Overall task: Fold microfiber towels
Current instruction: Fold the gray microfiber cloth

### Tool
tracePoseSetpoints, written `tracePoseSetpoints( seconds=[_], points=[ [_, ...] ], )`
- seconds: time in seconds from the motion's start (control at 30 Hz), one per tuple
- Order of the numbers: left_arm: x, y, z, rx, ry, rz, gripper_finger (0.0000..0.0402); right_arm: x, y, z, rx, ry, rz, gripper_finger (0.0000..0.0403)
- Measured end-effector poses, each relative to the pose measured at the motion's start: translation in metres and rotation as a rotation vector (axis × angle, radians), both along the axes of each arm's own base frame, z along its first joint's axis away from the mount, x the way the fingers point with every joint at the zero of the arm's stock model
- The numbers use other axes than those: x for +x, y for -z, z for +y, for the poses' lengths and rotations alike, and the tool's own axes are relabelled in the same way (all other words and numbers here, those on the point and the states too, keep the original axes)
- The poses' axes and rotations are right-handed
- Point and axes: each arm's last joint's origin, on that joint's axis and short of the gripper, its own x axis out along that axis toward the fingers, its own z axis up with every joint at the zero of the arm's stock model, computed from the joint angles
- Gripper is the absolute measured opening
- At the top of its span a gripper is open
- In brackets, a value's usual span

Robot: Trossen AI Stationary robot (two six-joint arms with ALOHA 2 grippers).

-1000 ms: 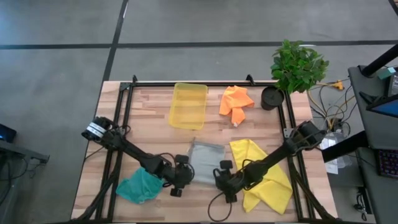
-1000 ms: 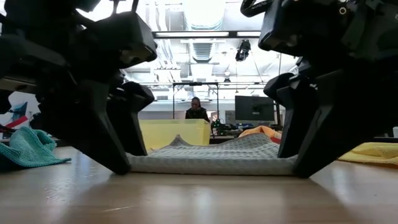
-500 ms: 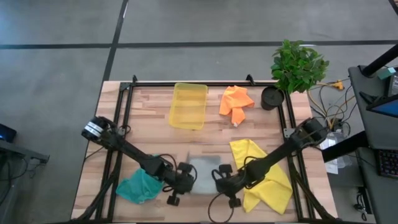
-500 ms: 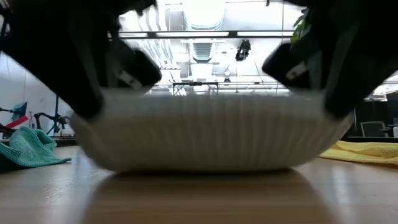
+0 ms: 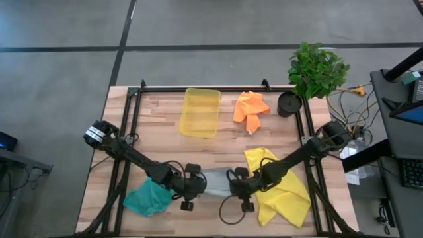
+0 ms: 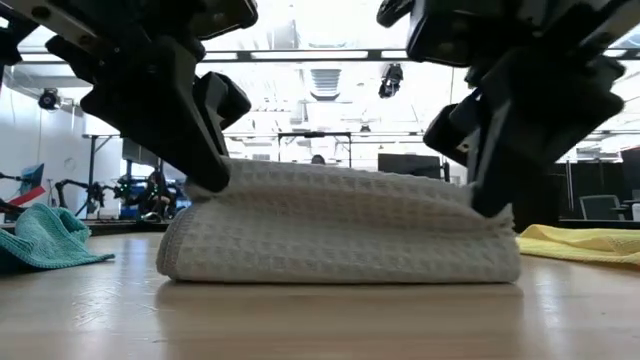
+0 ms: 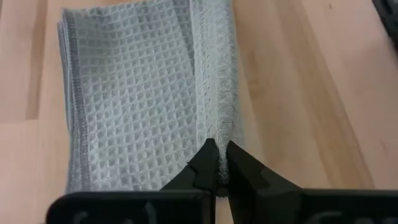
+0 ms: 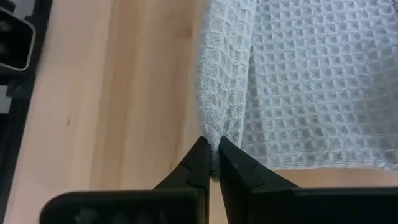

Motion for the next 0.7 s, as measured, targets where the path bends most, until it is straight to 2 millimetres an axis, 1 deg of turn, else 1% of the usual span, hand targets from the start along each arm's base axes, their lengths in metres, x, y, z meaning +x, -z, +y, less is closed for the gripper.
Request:
tracePoseSetpoints(
  seconds=[0.27, 0.4, 0.57, 0.7],
  points=[
    [-0.005, -0.001, 0.004, 0.038, -0.016, 0.02, 0.0001, 0.008, -0.005, -0.021, 0.003, 0.045, -0.013, 0.0013],
    [-0.007, -0.001, 0.003, 0.015, 0.014, 0.042, 0.0, 0.009, -0.014, -0.029, -0.011, 0.068, -0.053, 0.0013],
    [-0.012, 0.001, 0.01, 0.152, -0.111, 0.049, 0.0, 0.01, -0.022, -0.044, -0.079, 0.126, -0.107, 0.0013],
    [-0.014, 0.0, 0.018, 0.222, -0.178, 0.049, 0.0, 0.014, -0.022, -0.057, -0.088, 0.164, -0.1, 0.0013]
  ],
)
